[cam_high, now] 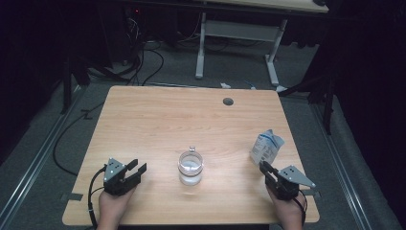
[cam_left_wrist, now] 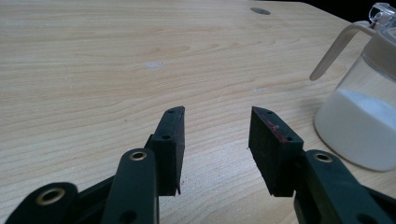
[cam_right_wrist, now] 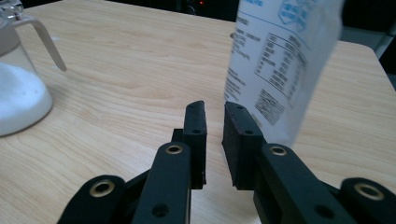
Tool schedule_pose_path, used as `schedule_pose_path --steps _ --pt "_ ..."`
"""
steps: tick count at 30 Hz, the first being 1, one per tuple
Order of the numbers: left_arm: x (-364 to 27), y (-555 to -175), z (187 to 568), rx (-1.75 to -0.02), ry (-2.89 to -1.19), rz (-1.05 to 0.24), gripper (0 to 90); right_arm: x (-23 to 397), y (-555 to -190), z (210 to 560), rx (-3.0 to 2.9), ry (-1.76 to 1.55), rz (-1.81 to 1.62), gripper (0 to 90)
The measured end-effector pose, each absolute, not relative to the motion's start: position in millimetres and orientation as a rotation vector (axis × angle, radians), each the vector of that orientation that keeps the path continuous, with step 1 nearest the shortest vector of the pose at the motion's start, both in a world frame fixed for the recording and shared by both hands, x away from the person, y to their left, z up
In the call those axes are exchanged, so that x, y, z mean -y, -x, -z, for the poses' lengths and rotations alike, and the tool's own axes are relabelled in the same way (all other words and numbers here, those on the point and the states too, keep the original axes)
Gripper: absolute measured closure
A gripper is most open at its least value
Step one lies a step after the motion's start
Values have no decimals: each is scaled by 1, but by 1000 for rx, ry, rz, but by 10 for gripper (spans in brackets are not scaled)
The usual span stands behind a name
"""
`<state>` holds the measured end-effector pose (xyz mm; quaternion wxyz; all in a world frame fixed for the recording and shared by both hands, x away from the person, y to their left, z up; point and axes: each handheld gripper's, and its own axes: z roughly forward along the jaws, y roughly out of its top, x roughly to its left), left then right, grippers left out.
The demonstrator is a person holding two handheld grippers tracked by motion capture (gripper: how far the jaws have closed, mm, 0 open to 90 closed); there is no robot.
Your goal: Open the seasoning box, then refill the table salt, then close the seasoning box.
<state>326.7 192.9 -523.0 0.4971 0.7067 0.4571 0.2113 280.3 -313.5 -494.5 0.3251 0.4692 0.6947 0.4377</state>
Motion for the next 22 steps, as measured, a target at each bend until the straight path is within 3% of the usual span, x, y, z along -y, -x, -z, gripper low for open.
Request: schedule_pose_path --steps 22 --pt "-200 -323 522 -1110 -1711 -528 554 314 -279 492 -1815 -1228 -1156 778"
